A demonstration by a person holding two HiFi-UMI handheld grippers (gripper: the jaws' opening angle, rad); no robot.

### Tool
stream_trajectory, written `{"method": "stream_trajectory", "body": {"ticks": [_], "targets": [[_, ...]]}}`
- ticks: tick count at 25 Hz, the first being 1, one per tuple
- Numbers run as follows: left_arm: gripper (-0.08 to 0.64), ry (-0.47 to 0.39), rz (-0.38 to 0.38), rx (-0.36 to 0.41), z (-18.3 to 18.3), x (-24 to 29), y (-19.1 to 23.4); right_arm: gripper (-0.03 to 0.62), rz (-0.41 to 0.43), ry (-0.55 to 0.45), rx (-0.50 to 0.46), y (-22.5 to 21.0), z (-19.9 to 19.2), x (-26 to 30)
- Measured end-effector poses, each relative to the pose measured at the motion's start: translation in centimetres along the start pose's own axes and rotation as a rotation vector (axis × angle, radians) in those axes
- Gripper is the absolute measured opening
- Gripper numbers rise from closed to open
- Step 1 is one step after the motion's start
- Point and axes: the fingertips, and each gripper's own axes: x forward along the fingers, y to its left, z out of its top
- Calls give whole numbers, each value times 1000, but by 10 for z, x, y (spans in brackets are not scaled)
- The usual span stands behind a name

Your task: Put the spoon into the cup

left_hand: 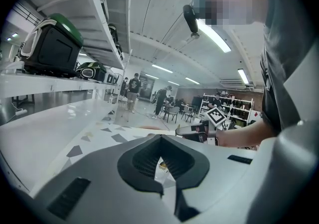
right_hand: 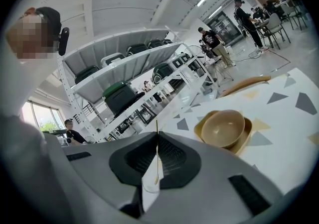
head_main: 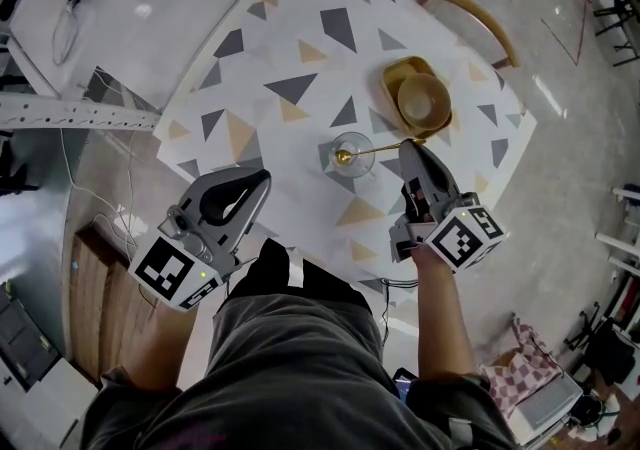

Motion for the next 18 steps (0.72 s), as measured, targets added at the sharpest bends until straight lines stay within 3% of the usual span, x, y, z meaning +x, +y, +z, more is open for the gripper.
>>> {"method": "stream_trajectory", "body": {"ticks": [18], "targets": [[15,31,0,-19,-17,3,0,23,-29,64,-122,-9,-27,14]]}}
